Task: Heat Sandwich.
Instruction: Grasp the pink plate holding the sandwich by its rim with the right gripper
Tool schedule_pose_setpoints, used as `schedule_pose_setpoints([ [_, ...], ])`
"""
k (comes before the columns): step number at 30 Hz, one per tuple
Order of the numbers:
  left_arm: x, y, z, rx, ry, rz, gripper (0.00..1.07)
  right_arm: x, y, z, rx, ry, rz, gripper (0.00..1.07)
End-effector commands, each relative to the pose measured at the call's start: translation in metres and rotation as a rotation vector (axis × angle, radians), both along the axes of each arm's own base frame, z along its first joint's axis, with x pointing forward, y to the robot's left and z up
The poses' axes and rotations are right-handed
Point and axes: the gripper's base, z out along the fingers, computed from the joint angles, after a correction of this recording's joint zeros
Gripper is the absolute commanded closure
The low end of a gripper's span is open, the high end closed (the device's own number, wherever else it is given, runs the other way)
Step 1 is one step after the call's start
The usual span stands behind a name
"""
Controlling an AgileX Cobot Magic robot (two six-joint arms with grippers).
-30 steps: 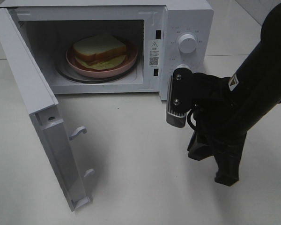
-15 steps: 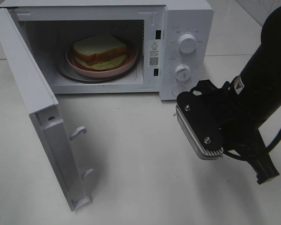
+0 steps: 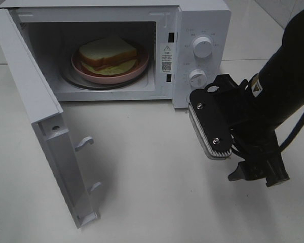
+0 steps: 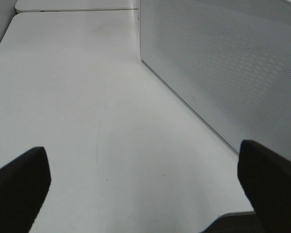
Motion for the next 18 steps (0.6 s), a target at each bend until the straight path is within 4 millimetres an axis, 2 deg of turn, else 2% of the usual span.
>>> schedule_pose_setpoints([
  [1, -0.001, -0.001, 0.0, -0.009, -0.01, -0.002, 0.09, 0.002, -0.002, 0.003, -0.014, -0.035, -0.007, 0.09],
  [8, -0.001, -0.001, 0.0, -0.009, -0.01, -0.002, 0.09, 0.012, -0.001, 0.012, -0.036, -0.117, 0.033, 0.11],
  [18, -0.001, -0.001, 0.0, -0.009, -0.01, -0.002, 0.09, 0.052, 0.023, 0.017, -0.038, -0.198, 0.072, 0.13],
])
